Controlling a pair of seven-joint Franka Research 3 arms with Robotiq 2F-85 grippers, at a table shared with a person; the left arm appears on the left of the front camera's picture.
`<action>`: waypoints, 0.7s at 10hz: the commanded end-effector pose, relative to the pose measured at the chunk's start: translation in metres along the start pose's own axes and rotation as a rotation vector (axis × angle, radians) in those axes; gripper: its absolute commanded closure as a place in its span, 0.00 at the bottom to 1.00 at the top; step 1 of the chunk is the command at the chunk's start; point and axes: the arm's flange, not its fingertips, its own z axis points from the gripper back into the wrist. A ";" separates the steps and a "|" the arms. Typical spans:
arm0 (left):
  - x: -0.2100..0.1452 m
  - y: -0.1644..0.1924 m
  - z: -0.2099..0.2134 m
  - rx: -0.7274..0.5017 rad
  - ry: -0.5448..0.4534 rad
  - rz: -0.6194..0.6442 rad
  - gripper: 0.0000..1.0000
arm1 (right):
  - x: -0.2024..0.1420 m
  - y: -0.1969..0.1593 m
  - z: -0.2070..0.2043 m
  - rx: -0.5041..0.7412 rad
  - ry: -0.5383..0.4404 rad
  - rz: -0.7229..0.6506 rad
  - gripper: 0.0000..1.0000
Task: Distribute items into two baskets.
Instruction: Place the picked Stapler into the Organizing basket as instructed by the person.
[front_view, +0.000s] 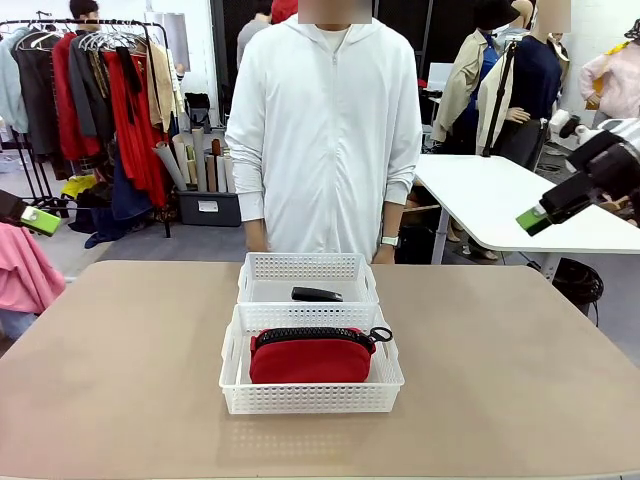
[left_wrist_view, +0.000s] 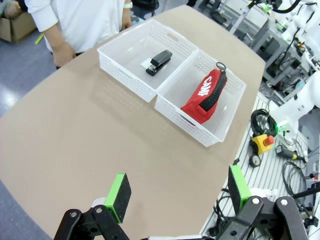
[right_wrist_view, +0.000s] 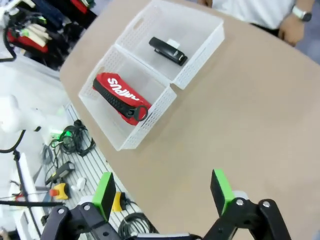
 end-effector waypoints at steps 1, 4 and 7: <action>-0.001 -0.001 0.000 -0.005 -0.005 -0.002 0.00 | -0.009 0.016 -0.007 -0.028 -0.063 0.005 0.00; -0.001 -0.001 0.000 -0.005 -0.005 -0.002 0.00 | -0.004 0.026 -0.009 -0.012 -0.075 0.028 0.00; -0.001 -0.001 0.000 -0.005 -0.005 -0.002 0.00 | -0.010 0.016 0.001 -0.033 -0.036 0.012 0.00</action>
